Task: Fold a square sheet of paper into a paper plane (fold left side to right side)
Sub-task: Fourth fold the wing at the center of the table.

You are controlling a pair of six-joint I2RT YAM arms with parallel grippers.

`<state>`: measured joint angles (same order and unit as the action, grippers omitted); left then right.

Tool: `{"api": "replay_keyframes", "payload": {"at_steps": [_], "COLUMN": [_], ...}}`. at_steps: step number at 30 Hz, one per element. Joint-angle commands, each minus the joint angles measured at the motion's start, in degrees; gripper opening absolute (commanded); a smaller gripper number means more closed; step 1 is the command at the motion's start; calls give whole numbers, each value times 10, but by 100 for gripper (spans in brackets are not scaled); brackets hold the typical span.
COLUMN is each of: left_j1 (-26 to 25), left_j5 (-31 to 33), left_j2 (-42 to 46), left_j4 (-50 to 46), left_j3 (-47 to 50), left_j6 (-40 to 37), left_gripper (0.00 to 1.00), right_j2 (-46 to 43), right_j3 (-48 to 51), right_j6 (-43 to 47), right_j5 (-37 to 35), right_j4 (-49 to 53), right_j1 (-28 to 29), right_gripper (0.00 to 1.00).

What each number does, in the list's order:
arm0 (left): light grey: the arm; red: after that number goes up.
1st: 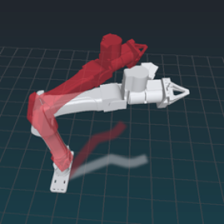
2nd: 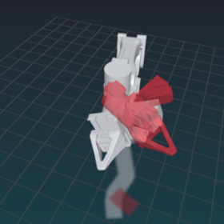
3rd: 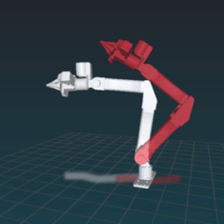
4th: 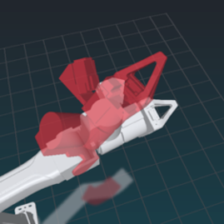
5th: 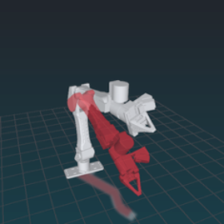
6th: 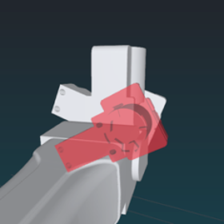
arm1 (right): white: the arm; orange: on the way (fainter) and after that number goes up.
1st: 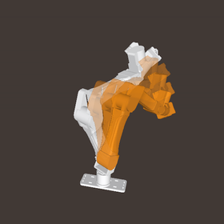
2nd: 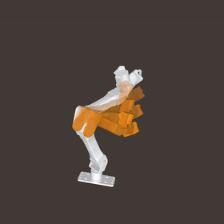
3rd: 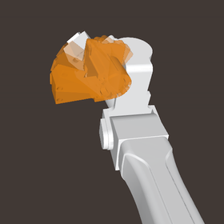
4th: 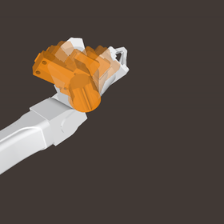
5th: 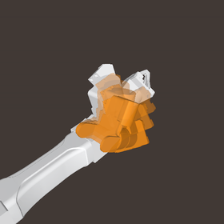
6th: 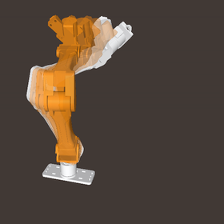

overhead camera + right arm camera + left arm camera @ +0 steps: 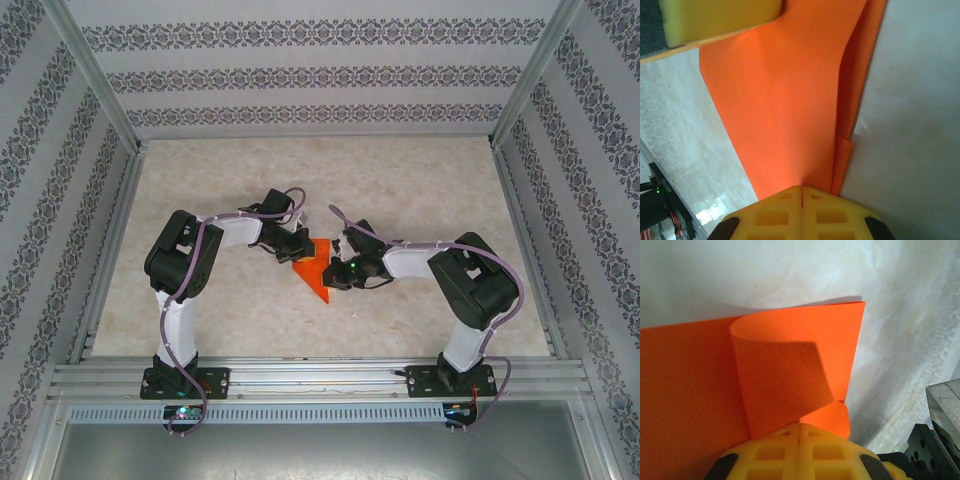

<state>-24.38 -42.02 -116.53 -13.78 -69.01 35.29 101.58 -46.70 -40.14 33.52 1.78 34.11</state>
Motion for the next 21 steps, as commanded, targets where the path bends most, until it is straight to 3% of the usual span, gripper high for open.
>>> {"api": "replay_keyframes", "payload": {"at_steps": [1, 13, 21], "left_j1": [-2, -1, -5], "left_j5": [67, 23, -11], "left_j2": [-21, 71, 129], "left_j4": [-62, 48, 148], "left_j3": [8, 35, 119], "left_j6": [-8, 13, 49], "left_gripper": [2, 16, 5], "right_j2": [17, 34, 39], "right_j3": [-4, -21, -38], "right_j6": [17, 16, 21], "right_j5": [-41, -107, -132], "right_j4": [66, 133, 165], "right_j1": [6, 12, 20], "right_gripper": [0, 0, 0]}}
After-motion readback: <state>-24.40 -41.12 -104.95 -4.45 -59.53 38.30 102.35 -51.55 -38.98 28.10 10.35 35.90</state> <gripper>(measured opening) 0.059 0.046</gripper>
